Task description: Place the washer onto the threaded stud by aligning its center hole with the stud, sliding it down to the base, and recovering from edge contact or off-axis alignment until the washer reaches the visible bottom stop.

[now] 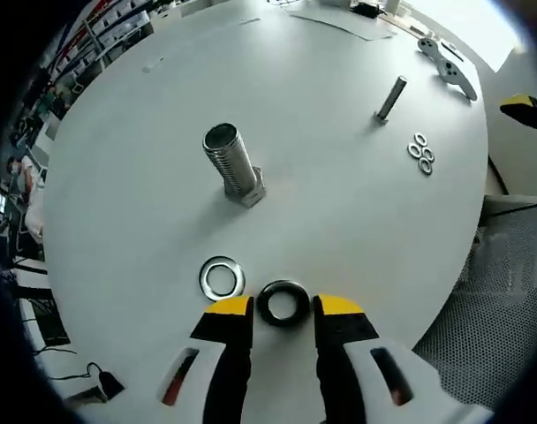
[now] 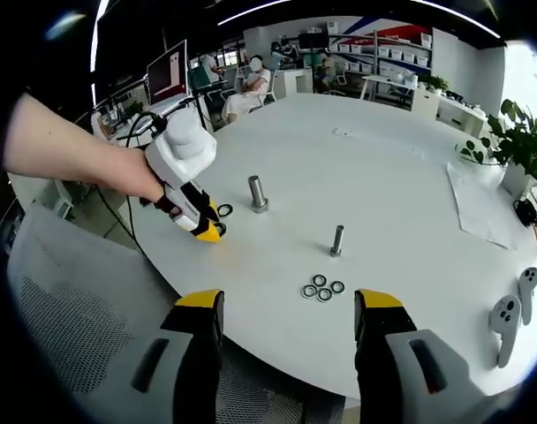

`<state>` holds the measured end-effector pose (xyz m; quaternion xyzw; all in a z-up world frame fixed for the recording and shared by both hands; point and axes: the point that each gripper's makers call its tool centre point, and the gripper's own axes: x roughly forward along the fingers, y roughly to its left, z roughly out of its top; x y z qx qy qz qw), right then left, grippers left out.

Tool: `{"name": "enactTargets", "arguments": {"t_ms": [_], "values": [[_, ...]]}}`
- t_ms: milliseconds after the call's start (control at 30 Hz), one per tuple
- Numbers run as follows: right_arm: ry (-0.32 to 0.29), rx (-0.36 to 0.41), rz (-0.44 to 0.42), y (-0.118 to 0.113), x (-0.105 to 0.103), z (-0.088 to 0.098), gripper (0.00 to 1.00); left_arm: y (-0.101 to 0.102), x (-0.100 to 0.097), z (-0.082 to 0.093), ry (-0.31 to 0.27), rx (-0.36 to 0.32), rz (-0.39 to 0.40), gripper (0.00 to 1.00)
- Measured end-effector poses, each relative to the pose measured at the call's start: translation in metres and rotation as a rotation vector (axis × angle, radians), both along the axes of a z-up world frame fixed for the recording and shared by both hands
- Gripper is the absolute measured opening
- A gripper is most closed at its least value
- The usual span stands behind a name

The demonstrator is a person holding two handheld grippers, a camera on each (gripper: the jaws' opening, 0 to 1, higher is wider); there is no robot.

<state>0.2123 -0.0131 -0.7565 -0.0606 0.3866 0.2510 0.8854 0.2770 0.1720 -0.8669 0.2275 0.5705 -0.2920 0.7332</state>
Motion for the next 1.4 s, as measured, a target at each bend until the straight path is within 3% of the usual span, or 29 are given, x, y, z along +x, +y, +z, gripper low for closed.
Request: {"name": "enactTargets", "arguments": {"t_ms": [200, 500, 1067, 1400], "values": [[-0.004, -0.008, 0.005, 0.001, 0.001, 0.000, 0.62, 0.001, -0.002, 0.001, -0.001, 0.004, -0.018, 0.21], [0.003, 0.026, -0.036, -0.001, 0.008, 0.004, 0.62, 0.017, -0.018, 0.001, 0.069, 0.057, -0.059, 0.21], [0.036, 0.085, -0.111, -0.010, 0.009, 0.005, 0.63, 0.017, -0.018, 0.000, 0.067, 0.060, -0.068, 0.22], [0.036, 0.081, -0.103, -0.006, 0.012, 0.005, 0.63, 0.016, -0.019, 0.000, 0.062, 0.059, -0.069, 0.22]]}}
